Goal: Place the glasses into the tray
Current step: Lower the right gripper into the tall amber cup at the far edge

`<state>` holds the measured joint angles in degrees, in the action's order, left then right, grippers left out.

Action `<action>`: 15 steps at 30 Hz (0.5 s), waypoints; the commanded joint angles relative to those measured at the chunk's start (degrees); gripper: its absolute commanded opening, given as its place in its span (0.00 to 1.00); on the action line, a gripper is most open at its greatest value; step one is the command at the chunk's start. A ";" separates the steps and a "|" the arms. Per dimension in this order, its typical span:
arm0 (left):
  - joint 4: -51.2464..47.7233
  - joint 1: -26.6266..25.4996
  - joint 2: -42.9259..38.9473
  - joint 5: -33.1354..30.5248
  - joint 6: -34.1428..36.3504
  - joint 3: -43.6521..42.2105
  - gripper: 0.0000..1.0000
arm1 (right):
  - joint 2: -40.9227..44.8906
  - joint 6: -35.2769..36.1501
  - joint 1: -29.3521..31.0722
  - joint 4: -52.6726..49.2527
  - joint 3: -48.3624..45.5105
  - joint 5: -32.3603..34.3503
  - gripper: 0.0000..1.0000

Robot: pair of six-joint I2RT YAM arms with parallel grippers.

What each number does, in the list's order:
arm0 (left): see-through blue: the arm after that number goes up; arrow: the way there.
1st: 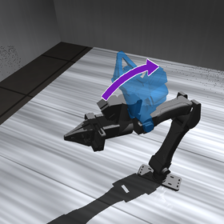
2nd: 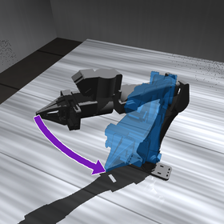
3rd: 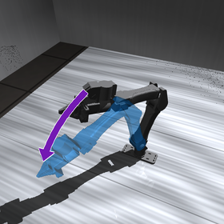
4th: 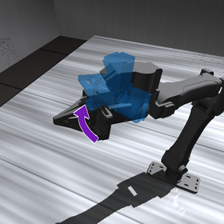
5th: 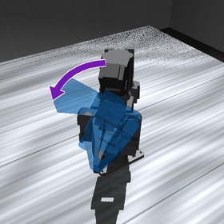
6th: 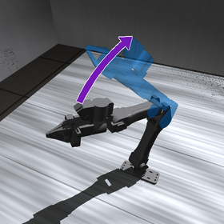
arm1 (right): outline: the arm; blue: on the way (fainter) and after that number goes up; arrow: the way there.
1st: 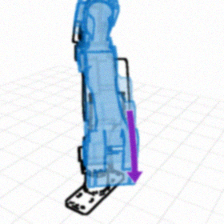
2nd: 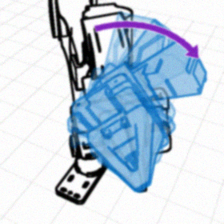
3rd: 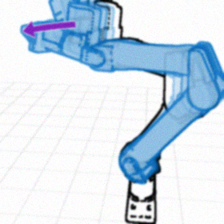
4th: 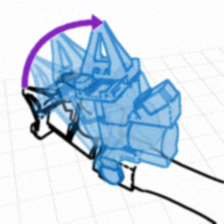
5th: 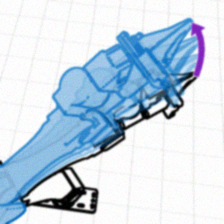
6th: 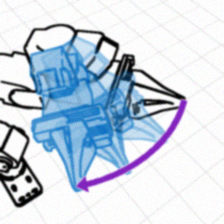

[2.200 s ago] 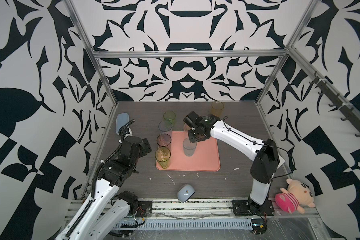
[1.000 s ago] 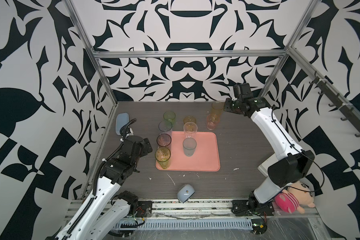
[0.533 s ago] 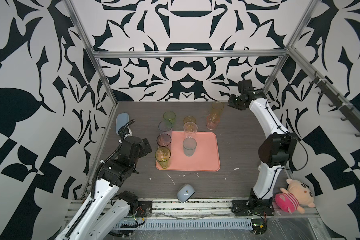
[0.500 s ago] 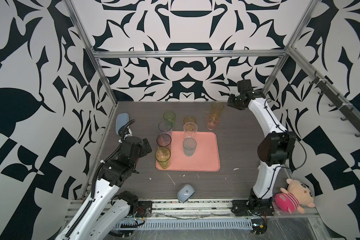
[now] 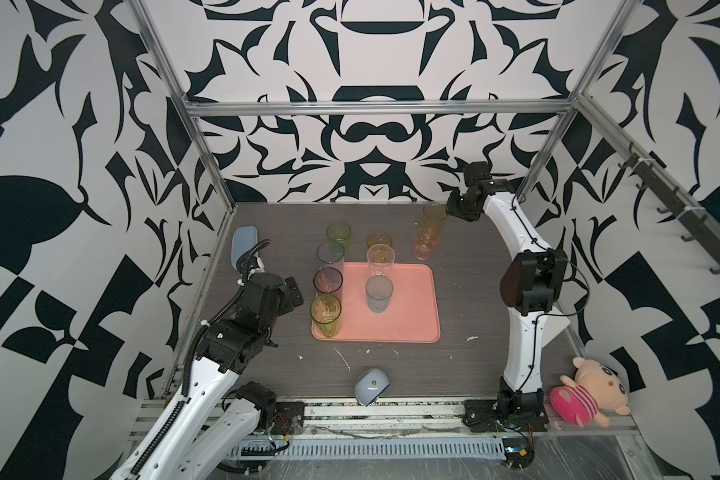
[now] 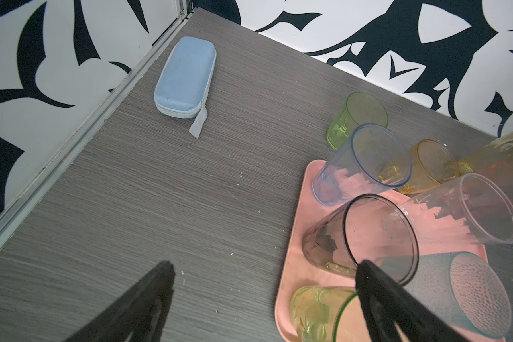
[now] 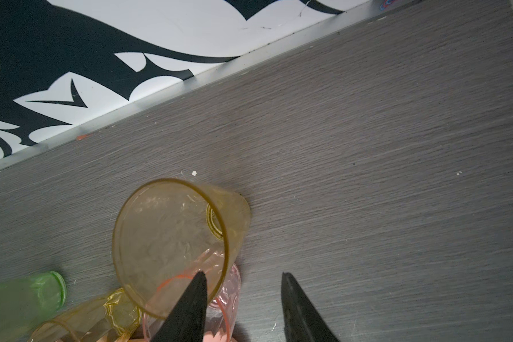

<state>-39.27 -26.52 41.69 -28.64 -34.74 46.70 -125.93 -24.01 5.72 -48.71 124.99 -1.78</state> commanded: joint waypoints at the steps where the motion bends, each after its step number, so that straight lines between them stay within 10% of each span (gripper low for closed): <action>1: -1.56 0.19 -0.13 -0.16 -0.99 1.88 0.99 | 0.45 -0.34 -0.09 -0.37 3.09 -0.75 0.43; 15: -1.65 0.19 0.08 0.08 -0.94 2.17 0.99 | -2.59 -0.87 -0.05 -0.65 4.72 -2.26 0.36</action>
<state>-39.29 -26.52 41.85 -28.49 -34.74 46.94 -129.05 -24.34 5.72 -49.08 126.82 -3.42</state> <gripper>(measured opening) 0.994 0.370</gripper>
